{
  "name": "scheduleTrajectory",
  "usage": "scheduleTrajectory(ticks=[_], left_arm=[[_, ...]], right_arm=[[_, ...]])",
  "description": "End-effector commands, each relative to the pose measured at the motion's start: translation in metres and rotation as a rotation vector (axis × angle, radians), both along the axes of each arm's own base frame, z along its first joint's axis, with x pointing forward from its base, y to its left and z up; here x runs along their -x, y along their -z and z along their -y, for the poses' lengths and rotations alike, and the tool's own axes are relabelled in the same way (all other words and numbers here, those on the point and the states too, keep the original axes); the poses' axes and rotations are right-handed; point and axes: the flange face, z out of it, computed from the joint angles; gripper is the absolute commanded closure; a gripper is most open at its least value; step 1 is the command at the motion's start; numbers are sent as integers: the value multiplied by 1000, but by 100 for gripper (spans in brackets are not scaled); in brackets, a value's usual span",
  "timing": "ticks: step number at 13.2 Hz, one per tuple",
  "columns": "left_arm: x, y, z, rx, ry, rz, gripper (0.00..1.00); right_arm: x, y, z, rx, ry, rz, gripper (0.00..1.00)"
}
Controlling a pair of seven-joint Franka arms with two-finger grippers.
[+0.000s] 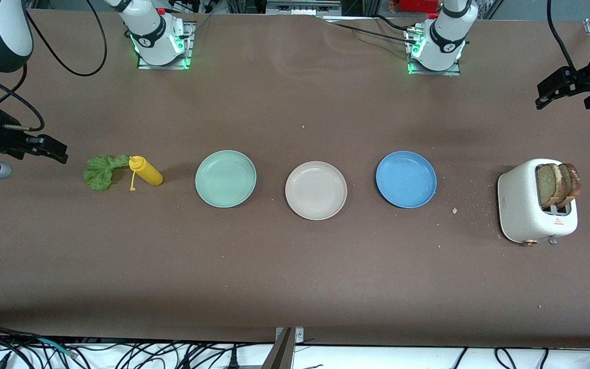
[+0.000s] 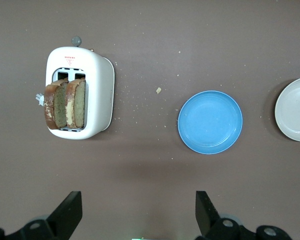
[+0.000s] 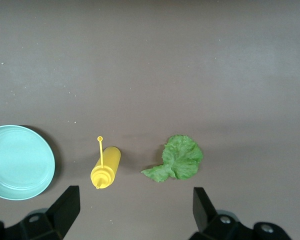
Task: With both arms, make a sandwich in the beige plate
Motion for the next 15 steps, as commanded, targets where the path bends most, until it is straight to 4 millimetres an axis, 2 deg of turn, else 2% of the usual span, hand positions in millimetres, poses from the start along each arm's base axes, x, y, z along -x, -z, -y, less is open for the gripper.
scheduleTrajectory(ticks=[1,4,7,15], left_arm=[[-5,2,-3,-21,4,-2,0],[-10,8,-1,-28,10,-13,0],[-10,6,-1,-27,8,-9,0],[-15,13,-2,-24,-3,-17,0]], right_arm=[[-2,-2,-3,-15,13,-11,0],[-2,-4,-2,-15,6,-8,0],[-2,-4,-1,-15,6,-8,0],[2,5,-1,-30,16,-28,0]])
